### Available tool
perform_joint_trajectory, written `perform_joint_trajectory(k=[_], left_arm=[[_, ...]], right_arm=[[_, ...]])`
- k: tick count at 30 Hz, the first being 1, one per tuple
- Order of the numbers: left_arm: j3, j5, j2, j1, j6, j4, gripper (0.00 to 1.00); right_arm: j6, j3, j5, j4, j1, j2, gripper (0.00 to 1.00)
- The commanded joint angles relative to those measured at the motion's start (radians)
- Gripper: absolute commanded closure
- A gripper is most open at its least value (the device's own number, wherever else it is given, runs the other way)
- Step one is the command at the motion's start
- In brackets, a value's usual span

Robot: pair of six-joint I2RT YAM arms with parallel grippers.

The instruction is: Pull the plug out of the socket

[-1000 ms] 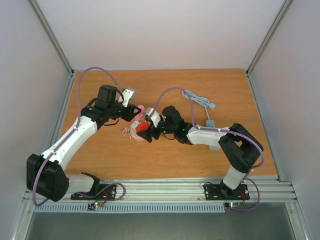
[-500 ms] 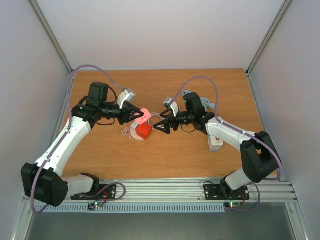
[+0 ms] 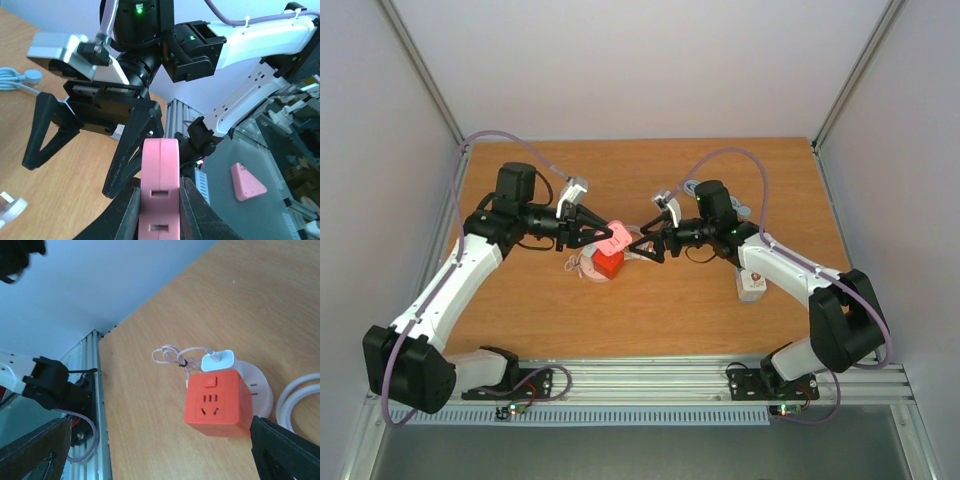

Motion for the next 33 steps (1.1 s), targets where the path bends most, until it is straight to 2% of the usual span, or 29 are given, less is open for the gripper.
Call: perform_joint_trajectory(k=[1, 7, 24, 33], left_arm=[[-0.060, 0.081, -0.015, 0.002, -0.161, 0.198, 0.99], [-0.079, 0.099, -0.014, 0.002, -0.228, 0.251, 0.99], [-0.124, 0.051, 0.005, 0.004, -0.280, 0.313, 0.99], [-0.133, 0.070, -0.001, -0.003, -0.289, 0.322, 0.99]], right_arm=[[0.073, 0.056, -0.078, 0.052, 0.004, -0.033, 0.01], [0.064, 0.058, -0.071, 0.054, 0.043, -0.043, 0.01], [0.053, 0.044, -0.132, 0.050, 0.051, -0.086, 0.02], [0.095, 0.053, -0.032, 0.080, 0.059, -0.076, 0.02]])
